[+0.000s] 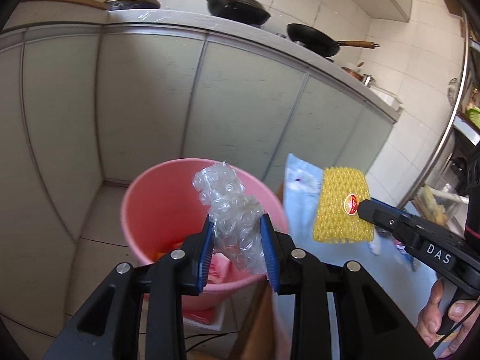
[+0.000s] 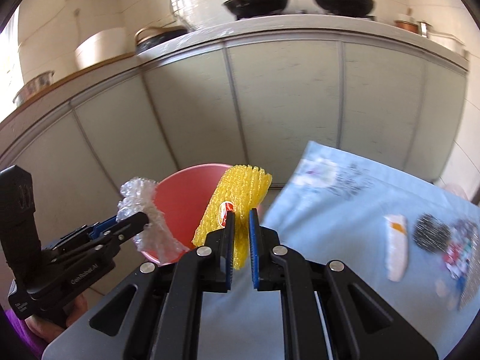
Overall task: Collect trash
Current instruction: 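Carry the bubble wrap and yellow foam net over the pink bin, then open both tools over the pink bin to drop the wrap and net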
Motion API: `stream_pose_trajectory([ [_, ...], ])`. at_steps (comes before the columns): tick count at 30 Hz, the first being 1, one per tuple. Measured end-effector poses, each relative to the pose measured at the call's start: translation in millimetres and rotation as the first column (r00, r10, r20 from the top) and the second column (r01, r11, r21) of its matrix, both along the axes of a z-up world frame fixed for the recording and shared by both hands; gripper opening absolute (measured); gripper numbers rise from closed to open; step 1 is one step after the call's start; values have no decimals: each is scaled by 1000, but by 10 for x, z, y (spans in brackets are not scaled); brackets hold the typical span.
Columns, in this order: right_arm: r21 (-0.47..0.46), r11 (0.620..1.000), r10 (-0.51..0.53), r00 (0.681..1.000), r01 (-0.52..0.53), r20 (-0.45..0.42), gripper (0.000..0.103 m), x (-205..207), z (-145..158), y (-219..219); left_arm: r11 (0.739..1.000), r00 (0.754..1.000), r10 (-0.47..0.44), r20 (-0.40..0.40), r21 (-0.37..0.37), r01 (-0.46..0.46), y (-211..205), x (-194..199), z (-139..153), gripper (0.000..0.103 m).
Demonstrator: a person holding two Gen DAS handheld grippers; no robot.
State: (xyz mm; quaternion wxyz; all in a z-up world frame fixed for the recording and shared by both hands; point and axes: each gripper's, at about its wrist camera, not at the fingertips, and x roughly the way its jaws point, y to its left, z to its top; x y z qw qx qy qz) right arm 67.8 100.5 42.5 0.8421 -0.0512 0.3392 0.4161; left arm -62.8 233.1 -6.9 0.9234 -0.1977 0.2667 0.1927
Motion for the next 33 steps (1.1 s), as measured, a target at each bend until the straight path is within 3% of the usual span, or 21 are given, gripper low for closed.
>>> stream_pose_trajectory([
  [11,-90,991,99,994,-103,-50,10,35,-343,661,999,995,34,-91,26,-32,180,125,-305,30],
  [21,-135,983,112,989,-125,-95,10,21,-582,737,998,983,58,-171,21,-55,237,231,-477,32],
  [25,-143,981,116,987,-132,-110,10,18,-609,755,997,979,66,-193,-14,-70,268,247,-511,34],
  [30,-136,983,106,986,-124,-133,23,46,-632,742,993,975,68,-210,-83,-88,341,256,-562,38],
  [33,-127,985,99,985,-117,-139,25,59,-634,706,991,976,72,-208,-98,-94,351,231,-555,39],
])
